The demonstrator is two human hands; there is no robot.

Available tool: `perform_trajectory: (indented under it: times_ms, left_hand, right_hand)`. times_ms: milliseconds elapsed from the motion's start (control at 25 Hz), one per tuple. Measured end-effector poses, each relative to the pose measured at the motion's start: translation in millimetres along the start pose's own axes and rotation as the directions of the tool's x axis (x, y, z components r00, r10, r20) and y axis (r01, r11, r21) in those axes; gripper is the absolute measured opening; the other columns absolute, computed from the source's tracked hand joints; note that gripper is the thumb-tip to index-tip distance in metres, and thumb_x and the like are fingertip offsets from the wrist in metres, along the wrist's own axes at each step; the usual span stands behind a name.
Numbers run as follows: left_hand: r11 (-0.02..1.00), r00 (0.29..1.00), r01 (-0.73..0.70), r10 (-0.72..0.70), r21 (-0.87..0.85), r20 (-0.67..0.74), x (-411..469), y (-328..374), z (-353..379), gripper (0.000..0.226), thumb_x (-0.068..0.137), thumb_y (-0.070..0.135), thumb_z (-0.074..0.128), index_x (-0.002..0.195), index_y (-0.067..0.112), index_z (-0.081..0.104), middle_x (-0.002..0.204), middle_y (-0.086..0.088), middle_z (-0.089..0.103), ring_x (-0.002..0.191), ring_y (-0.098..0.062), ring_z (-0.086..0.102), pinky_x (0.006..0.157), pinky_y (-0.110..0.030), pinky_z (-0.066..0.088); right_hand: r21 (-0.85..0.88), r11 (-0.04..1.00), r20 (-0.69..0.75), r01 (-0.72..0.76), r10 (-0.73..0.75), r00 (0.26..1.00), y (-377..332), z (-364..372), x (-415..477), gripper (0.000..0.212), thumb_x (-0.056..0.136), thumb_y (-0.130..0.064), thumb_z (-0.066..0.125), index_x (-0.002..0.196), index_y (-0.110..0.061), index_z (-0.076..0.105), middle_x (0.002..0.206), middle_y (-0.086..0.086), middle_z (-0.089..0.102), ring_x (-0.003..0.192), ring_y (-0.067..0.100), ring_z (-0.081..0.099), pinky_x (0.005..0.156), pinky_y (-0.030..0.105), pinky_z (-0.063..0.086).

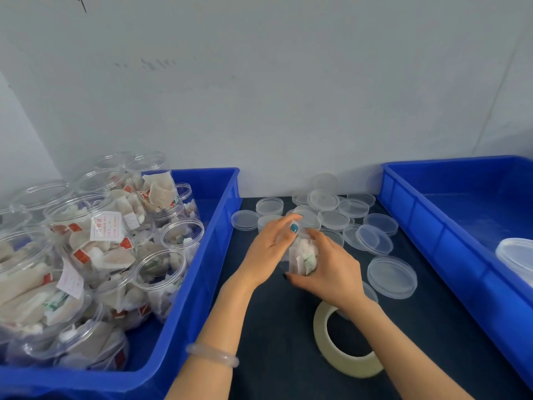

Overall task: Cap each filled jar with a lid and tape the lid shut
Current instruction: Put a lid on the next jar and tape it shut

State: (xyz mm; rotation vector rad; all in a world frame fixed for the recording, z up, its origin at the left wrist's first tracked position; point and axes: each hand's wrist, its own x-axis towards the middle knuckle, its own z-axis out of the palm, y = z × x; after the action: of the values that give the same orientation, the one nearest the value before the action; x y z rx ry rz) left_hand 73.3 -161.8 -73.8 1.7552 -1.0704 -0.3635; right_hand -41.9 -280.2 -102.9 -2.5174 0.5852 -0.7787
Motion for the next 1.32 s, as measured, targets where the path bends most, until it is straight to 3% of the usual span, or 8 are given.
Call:
perform_trajectory:
  times_ms: [240, 560, 640, 800, 920, 1040, 1160, 1320]
  left_hand:
    - [0.87, 0.877, 0.481, -0.477, 0.109, -0.058, 12.4, 19.9, 7.6, 0.045, 0.098, 0.063, 0.022, 0.127, 0.033, 0.041, 0.107, 0.003, 0.057, 0.098, -0.023, 0.06, 0.08, -0.042, 0.059]
    - [0.994, 0.991, -0.09, 0.083, -0.061, -0.101, 3.6, 31.8, 3.9, 0.024, 0.08, 0.056, 0.06, 0.1, 0.045, 0.068, 0.112, 0.019, 0.068, 0.113, -0.001, 0.059, 0.093, -0.023, 0.05]
    - [0.985, 0.993, -0.116, 0.111, -0.127, -0.045, 4.1, 40.3, -1.2, 0.029, 0.08, 0.056, 0.061, 0.102, 0.041, 0.071, 0.113, 0.012, 0.07, 0.108, 0.001, 0.062, 0.084, -0.014, 0.05]
    - [0.942, 0.971, -0.166, 0.207, -0.292, 0.118, 2.5, 51.8, -1.0, 0.036, 0.087, 0.043, 0.062, 0.112, 0.019, 0.071, 0.123, 0.0, 0.067, 0.118, -0.017, 0.061, 0.086, -0.02, 0.052]
    - [0.944, 0.926, -0.199, 0.27, -0.265, 0.265, 7.8, 67.7, -3.9, 0.05, 0.087, 0.041, 0.057, 0.133, 0.023, 0.06, 0.137, 0.006, 0.06, 0.131, -0.013, 0.052, 0.098, -0.028, 0.049]
    - [0.956, 0.941, -0.165, 0.227, -0.245, 0.252, 11.1, 56.8, -20.3, 0.076, 0.081, 0.055, 0.056, 0.152, 0.034, 0.037, 0.153, 0.019, 0.042, 0.142, -0.004, 0.036, 0.116, -0.034, 0.036]
    - [0.994, 0.986, -0.003, 0.022, -0.113, 0.164, 7.0, 48.0, -21.7, 0.071, 0.077, 0.077, 0.053, 0.142, 0.051, 0.043, 0.138, 0.038, 0.046, 0.13, 0.011, 0.043, 0.104, -0.018, 0.04]
    - [0.999, 0.999, 0.03, -0.029, 0.034, -0.041, 16.4, 42.0, -0.8, 0.052, 0.078, 0.074, 0.058, 0.12, 0.044, 0.066, 0.112, 0.035, 0.063, 0.112, 0.014, 0.055, 0.091, -0.018, 0.042]
  right_hand:
    - [-0.398, 0.9, -0.248, 0.179, -0.294, 0.923, -5.4, 11.7, -11.9, 0.085, 0.054, -0.045, 0.087, 0.128, -0.012, 0.061, 0.114, 0.003, 0.068, 0.095, 0.028, 0.066, 0.078, 0.04, 0.054]
    - [0.312, 0.941, 0.332, -0.131, 0.021, 0.943, -3.7, -32.2, 12.1, 0.072, 0.05, -0.067, 0.07, 0.108, -0.025, 0.06, 0.086, -0.006, 0.07, 0.077, 0.016, 0.067, 0.074, 0.043, 0.053]
    - [0.561, 0.792, 0.452, -0.239, -0.051, 0.891, 3.9, -38.9, 18.2, 0.068, 0.055, -0.052, 0.075, 0.108, -0.011, 0.064, 0.094, 0.013, 0.072, 0.085, 0.029, 0.069, 0.088, 0.058, 0.051]
    - [0.721, -0.028, 0.651, -0.692, -0.315, 0.691, 6.0, -35.7, 4.4, 0.062, 0.083, -0.033, 0.07, 0.127, 0.006, 0.051, 0.101, 0.03, 0.067, 0.085, 0.034, 0.07, 0.076, 0.043, 0.059]
    - [0.636, -0.207, 0.589, -0.743, -0.491, 0.641, 6.2, -28.9, -5.9, 0.083, 0.076, -0.048, 0.078, 0.136, 0.002, 0.049, 0.11, 0.024, 0.067, 0.088, 0.035, 0.07, 0.075, 0.042, 0.059]
    - [0.756, 0.035, 0.633, -0.654, -0.293, 0.717, 6.7, -33.4, 2.4, 0.093, 0.061, -0.049, 0.082, 0.134, 0.0, 0.05, 0.112, 0.018, 0.069, 0.093, 0.032, 0.07, 0.078, 0.042, 0.057]
    - [0.459, 0.838, 0.396, -0.296, 0.105, 0.912, -5.1, -38.7, 10.0, 0.094, 0.05, -0.073, 0.066, 0.127, -0.02, 0.055, 0.104, -0.005, 0.073, 0.094, 0.018, 0.069, 0.086, 0.039, 0.055]
    - [0.27, 0.95, 0.329, -0.156, 0.061, 0.942, -13.0, -27.9, 14.8, 0.082, 0.05, -0.078, 0.061, 0.114, -0.029, 0.056, 0.1, -0.01, 0.069, 0.09, 0.014, 0.066, 0.084, 0.043, 0.054]
